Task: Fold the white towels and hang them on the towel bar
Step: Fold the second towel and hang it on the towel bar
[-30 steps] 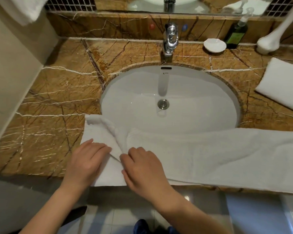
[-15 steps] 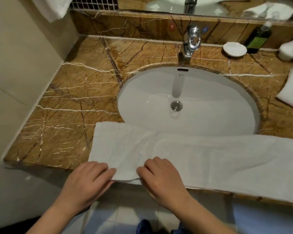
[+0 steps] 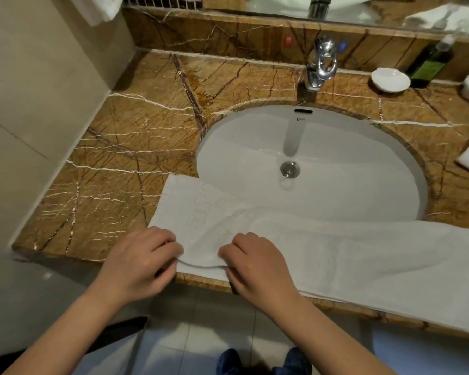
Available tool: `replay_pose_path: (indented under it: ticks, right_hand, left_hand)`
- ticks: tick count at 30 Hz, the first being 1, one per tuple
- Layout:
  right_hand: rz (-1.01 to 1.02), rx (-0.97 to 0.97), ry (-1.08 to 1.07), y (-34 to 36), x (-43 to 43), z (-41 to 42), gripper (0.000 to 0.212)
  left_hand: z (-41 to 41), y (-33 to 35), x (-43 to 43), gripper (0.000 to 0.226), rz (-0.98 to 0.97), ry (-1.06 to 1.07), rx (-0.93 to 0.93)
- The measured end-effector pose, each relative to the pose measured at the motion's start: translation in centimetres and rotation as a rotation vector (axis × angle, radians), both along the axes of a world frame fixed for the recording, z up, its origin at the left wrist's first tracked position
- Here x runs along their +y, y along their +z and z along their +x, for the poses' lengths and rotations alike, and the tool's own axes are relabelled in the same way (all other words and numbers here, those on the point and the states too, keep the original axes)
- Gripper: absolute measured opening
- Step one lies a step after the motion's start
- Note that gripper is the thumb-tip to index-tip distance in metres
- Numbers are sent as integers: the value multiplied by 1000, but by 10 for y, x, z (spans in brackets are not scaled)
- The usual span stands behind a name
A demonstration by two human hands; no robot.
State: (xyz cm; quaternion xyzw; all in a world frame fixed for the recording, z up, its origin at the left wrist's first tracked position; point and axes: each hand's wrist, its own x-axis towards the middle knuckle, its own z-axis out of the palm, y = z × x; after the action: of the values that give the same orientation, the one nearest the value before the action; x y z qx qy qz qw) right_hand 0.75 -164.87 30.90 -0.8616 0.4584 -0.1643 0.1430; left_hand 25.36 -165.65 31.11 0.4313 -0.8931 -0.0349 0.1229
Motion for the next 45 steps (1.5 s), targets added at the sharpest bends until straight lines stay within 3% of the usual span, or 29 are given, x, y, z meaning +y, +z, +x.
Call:
replay_pose_path:
  ticks: [5, 10, 13, 16, 18, 21, 24, 26, 28, 34, 38, 45]
  right_hand:
    - [-47, 11, 11, 3, -4, 2, 9]
    - [-229, 43, 195, 11, -5, 1, 6]
    - [-136, 116, 227, 1, 4, -2, 10]
    - [-15, 38, 220, -3, 8, -4, 14]
    - [-2, -104, 146, -1, 6, -8, 23]
    - [-65, -210, -277, 0, 0, -23, 33]
    - [96, 11, -634, -6, 4, -34, 53]
    - [189, 192, -643, -13, 10, -33, 64]
    - [238, 253, -645, -16, 12, -30, 66]
    - [292, 271, -684, -13, 24, -27, 65]
    - [285, 207, -619, -10, 26, -26, 64]
    - [284, 299, -673, -11, 18, -87, 69]
  left_hand:
    - [-6, -7, 7, 22, 53, 35, 28]
    - [-9, -7, 8, 14, 33, 26, 28]
    - [-4, -8, 8, 14, 39, 36, 10]
    - [2, -5, 9, 16, 46, 51, 1]
    - [3, 0, 9, 16, 51, 70, 16]
    - [-8, 11, 2, 28, 0, 171, 63]
    - [-48, 15, -8, 31, 12, 272, 165]
    - [-80, 10, -14, 43, 129, 322, 110]
    - [-94, -3, -16, 57, 235, 380, -23]
    - [-78, -20, -8, 60, 269, 495, -153]
    - [-72, -20, -4, 62, 281, 527, -144]
    - [-39, -20, -6, 64, 283, 605, -164]
